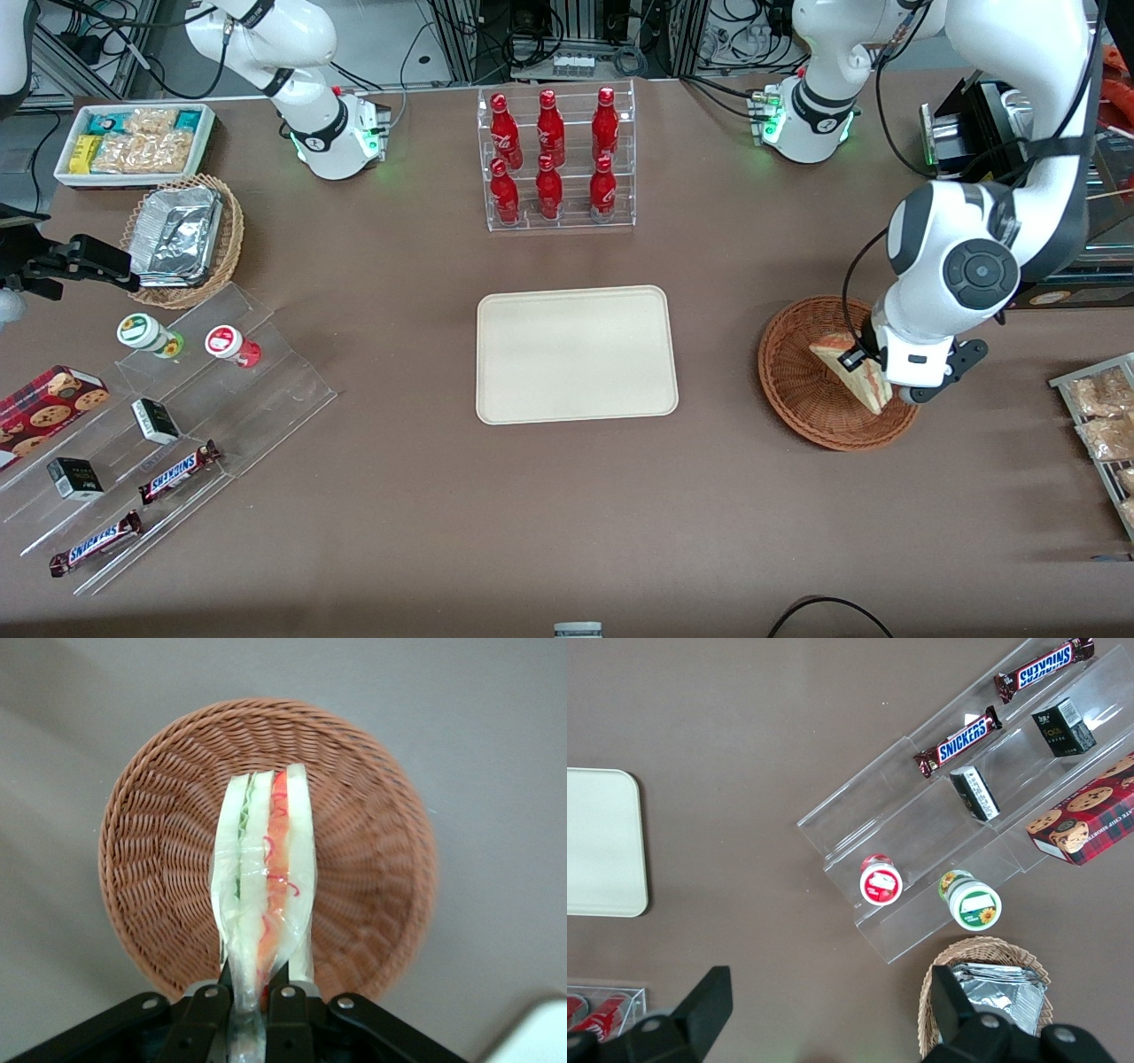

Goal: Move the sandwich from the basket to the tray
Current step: 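Lift the sandwich and carry it with the left gripper over the cream tray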

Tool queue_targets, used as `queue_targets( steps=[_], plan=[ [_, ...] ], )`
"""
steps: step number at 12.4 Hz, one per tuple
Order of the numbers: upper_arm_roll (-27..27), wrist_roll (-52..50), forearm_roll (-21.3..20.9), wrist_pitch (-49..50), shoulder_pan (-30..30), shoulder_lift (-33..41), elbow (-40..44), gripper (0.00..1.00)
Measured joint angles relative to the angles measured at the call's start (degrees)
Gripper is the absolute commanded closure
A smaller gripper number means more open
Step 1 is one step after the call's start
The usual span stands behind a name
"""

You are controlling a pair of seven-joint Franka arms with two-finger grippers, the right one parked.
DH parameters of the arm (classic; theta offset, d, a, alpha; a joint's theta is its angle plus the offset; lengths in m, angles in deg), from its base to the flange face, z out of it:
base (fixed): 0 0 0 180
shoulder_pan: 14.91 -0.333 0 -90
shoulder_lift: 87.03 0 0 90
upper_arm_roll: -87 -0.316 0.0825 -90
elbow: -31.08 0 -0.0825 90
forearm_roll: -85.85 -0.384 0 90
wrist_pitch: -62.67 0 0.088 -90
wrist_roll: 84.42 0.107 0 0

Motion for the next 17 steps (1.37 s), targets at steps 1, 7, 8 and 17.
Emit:
queue_targets(
  steps=[1,7,8,17],
  plan=[
    [1.17,0.00,-0.02,2.29,1.07,-0.02,2.57,1.00],
    [2.56,-1.22,0.03,3.20,17.54,-6.21,11.87,1.00],
    [2.58,-1.29,0.03,3.19,19.74,-8.64,14.31,1.00],
    [2.59,-4.22,-0.39,-0.71,35.24,-24.21,24.85,1.00]
  ],
)
